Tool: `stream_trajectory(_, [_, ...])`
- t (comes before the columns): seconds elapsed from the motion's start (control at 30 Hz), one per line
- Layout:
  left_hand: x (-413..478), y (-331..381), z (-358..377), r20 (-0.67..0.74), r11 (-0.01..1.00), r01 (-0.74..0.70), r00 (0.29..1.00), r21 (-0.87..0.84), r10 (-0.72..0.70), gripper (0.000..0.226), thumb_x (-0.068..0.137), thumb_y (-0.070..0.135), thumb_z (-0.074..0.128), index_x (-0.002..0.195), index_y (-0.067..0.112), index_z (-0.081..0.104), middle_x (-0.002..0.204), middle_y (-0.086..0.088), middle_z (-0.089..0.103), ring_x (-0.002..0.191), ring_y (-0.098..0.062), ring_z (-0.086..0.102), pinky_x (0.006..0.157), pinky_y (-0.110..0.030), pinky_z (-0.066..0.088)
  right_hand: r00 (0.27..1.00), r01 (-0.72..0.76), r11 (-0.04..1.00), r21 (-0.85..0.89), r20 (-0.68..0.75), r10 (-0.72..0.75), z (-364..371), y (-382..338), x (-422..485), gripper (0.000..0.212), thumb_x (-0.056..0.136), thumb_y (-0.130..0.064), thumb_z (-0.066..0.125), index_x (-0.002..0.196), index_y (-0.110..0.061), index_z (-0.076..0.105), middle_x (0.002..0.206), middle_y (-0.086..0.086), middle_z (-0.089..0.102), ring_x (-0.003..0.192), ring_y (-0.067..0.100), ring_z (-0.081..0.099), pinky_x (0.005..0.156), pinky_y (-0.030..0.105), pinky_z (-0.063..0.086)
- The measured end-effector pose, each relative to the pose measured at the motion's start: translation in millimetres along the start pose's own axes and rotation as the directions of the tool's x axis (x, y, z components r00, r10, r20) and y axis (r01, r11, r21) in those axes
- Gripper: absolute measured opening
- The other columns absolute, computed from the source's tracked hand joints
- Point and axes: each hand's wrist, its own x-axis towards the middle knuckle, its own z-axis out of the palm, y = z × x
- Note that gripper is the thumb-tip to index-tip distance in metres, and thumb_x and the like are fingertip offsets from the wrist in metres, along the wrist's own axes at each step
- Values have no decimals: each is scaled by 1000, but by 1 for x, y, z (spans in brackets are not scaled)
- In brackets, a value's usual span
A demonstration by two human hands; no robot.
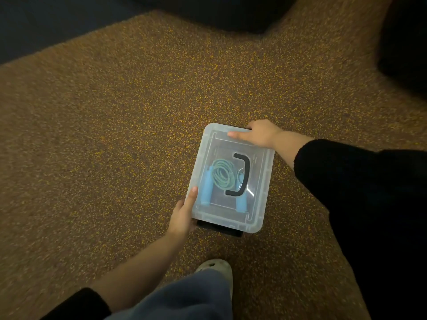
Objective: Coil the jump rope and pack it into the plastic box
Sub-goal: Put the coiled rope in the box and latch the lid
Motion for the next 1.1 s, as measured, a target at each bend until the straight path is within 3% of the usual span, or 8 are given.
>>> stream_trajectory(0.13, [-5, -2, 5, 75, 991, 75, 995, -107, -67, 63, 73, 66, 56, 115, 19, 57, 112, -13, 67, 99, -28, 66, 58, -33, 58, 999, -26, 991, 132, 27, 23, -2, 3, 2, 88, 69, -77, 53, 125, -9, 55, 126, 12, 57, 114, 29, 54, 88, 34, 44])
stream_trajectory(0.33, [-3, 2, 6, -37, 987, 116, 992, -109, -121, 114, 39, 73, 77, 128, 10, 45, 120, -16, 60, 98, -31, 66, 58, -36, 58, 994, 36, 961, 275, -106, -7, 1, 6, 3, 67, 62, -69, 68, 97, -11, 63, 95, 6, 63, 89, 22, 59, 69, 28, 42])
stream_trajectory(0.43, [-8, 3, 10, -155, 999, 19, 988, -45, -26, 85, 60, 55, 78, 120, 10, 37, 121, -15, 51, 101, -33, 62, 51, -36, 59, 985, 96, 958, 270, -167, -51, 3, 5, -1, 59, 67, -65, 68, 91, -11, 66, 78, 2, 59, 82, 21, 59, 66, 27, 41])
stream_trajectory(0.53, [-18, -7, 9, -121, 941, -230, 956, 248, 266, 107, 39, 61, 84, 123, 22, 30, 127, -9, 44, 114, -29, 55, 76, -42, 60, 970, 159, 977, 143, -207, -128, 7, 3, -4, 59, 75, -65, 59, 97, -10, 64, 85, 4, 48, 89, 26, 55, 71, 32, 43])
stream_trajectory(0.67, [-34, -16, 1, 126, 653, -457, 864, 604, 488, 138, 38, 45, 92, 147, 25, 10, 146, 1, 21, 136, -16, 25, 112, -35, 31, 948, 172, 984, 45, -279, -153, 14, 1, -7, 59, 82, -64, 51, 118, -19, 57, 112, 8, 58, 107, 29, 55, 87, 39, 42])
stream_trajectory(0.83, [-37, -15, 4, 247, 171, -373, 833, 912, 496, 132, 62, 51, 79, 146, 29, -21, 157, -5, -17, 141, -29, 27, 106, -42, 36, 911, 130, 990, -63, -386, -144, 26, -1, -11, 55, 86, -65, 40, 120, -24, 53, 118, 5, 63, 110, 27, 55, 92, 42, 31])
stream_trajectory(1.0, [-21, -21, -7, 419, -304, -289, 671, 908, 611, 118, 56, 64, 72, 148, 15, 18, 153, -19, 22, 130, -47, 41, 104, -62, 30, 925, 115, 992, -56, -358, -127, 24, -4, -10, 55, 86, -64, 40, 122, -25, 52, 118, 6, 62, 112, 26, 53, 94, 44, 30])
stream_trajectory(1.1, [-14, -21, -14, 591, -482, -353, 580, 802, 560, 99, 74, 64, 43, 151, 13, 6, 160, -14, -1, 143, -43, 10, 111, -59, 2, 915, 115, 990, -77, -380, -135, 26, -4, -12, 55, 86, -64, 39, 122, -24, 51, 117, 6, 63, 111, 26, 54, 94, 44, 29])
